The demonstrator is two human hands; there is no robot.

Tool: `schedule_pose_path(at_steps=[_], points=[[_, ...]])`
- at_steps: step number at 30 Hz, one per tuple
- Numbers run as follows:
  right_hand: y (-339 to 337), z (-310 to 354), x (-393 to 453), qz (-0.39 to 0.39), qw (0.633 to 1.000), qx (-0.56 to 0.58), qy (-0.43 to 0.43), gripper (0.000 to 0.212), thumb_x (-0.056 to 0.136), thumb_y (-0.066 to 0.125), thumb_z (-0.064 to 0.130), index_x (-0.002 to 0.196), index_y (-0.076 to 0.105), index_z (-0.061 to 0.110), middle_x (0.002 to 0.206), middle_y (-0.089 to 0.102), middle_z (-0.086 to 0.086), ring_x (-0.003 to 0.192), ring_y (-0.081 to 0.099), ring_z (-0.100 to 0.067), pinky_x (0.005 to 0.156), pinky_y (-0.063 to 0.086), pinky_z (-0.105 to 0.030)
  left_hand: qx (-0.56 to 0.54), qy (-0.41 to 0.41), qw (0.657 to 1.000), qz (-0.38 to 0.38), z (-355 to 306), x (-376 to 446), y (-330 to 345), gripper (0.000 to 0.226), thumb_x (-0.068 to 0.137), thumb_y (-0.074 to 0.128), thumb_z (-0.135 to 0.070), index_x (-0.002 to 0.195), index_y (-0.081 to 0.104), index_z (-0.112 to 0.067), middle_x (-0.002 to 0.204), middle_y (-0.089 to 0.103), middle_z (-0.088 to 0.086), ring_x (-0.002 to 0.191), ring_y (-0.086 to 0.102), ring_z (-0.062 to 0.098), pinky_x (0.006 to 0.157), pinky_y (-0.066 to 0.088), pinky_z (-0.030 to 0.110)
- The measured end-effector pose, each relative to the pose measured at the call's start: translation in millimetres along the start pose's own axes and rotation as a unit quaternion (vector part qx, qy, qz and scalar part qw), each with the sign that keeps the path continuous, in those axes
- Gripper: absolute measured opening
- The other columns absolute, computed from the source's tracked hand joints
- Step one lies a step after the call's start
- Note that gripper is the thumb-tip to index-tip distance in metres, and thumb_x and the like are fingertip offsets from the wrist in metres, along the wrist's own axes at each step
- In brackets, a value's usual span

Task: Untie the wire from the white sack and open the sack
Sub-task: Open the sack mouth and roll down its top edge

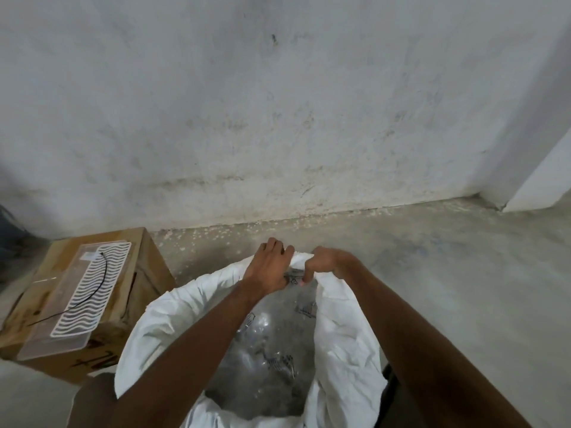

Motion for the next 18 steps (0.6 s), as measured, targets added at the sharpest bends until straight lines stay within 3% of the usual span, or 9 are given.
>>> schedule_pose_path(at_steps=[1,3,6,9,12,14,16,18], points=[[3.2,0.0,1.8,0.005,1.000,-0.014,-0.006,0.062,0.061,0.090,0.022,0.117,0.067,0.008,0.110,0.070,-0.010,0.091,0.066,-0.025,0.072,0.049,-0.029,0.001,-0.022,1.000,0.009,2.1,2.8,-0.7,0.050,0.077,0.070,-0.037,0.121,0.059,-0.015,0.113,0.065,0.010,0.110,0.054,0.028,0.089,0.043,0.039],[1.7,-0.6,2.2,-0.071,0.996,-0.041,-0.026,0.061,0.060,0.090,0.023,0.114,0.069,0.008,0.107,0.071,-0.009,0.090,0.068,-0.024,0.073,0.054,-0.030,-0.046,-0.079,0.994,0.057,8.6,10.6,-0.9,0.040,0.081,0.067,-0.038,0.115,0.064,-0.018,0.112,0.069,0.006,0.106,0.062,0.027,0.087,0.046,0.037],[8.3,-4.3,-14.3,-0.272,0.947,-0.169,-0.026,0.065,0.067,0.084,0.030,0.124,0.055,0.014,0.118,0.061,-0.007,0.110,0.062,-0.025,0.087,0.055,-0.040,-0.131,-0.121,0.973,0.149,17.3,22.9,3.2,0.049,0.079,0.070,-0.037,0.123,0.057,-0.018,0.120,0.065,0.006,0.107,0.065,0.028,0.088,0.050,0.038],[27.0,-12.1,-24.1,-0.346,0.911,-0.224,-0.004,0.062,0.074,0.078,0.026,0.126,0.045,0.016,0.122,0.056,-0.004,0.113,0.059,-0.023,0.087,0.051,-0.037,-0.160,-0.120,0.949,0.243,23.4,35.7,7.1,0.065,0.072,0.080,-0.041,0.126,0.056,-0.014,0.125,0.064,0.009,0.108,0.064,0.030,0.085,0.052,0.038],[18.9,-25.6,-13.5,-0.294,0.949,-0.111,-0.015,0.050,0.076,0.075,0.020,0.121,0.054,0.011,0.122,0.063,-0.010,0.113,0.064,-0.028,0.087,0.053,-0.035,-0.192,-0.093,0.947,0.239,19.8,40.0,12.0,0.065,0.065,0.086,-0.038,0.120,0.062,-0.012,0.116,0.068,0.012,0.098,0.066,0.030,0.071,0.047,0.031],[4.6,-28.6,-5.7,-0.221,0.975,-0.019,-0.012,0.051,0.074,0.078,0.019,0.119,0.058,0.007,0.120,0.065,-0.013,0.111,0.066,-0.031,0.080,0.053,-0.035,-0.189,-0.082,0.971,0.124,15.4,34.8,8.6,0.068,0.063,0.084,-0.034,0.120,0.054,-0.012,0.111,0.062,0.013,0.101,0.060,0.032,0.072,0.047,0.034],[-4.7,-22.1,-4.2,-0.128,0.992,-0.001,-0.007,0.054,0.071,0.081,0.018,0.119,0.061,0.007,0.115,0.066,-0.011,0.104,0.066,-0.029,0.072,0.049,-0.032,-0.153,-0.023,0.988,0.007,-1.4,26.2,7.3,0.067,0.061,0.080,-0.025,0.119,0.050,-0.011,0.112,0.054,0.013,0.105,0.051,0.032,0.076,0.050,0.040],[-9.4,-14.3,-3.6,-0.047,0.999,-0.010,-0.009,0.051,0.064,0.084,0.022,0.111,0.067,0.010,0.104,0.068,-0.007,0.090,0.066,-0.025,0.067,0.046,-0.028,-0.153,0.010,0.988,-0.018,-16.8,22.4,12.2,0.062,0.062,0.078,-0.021,0.117,0.052,-0.009,0.110,0.056,0.013,0.104,0.051,0.031,0.073,0.050,0.040]])
Point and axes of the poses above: each hand's wrist, its own x-axis towards the middle knuckle, its own y-axis out of the palm, z = x × y, the point moved 6 cm from there along x, towards the middle knuckle
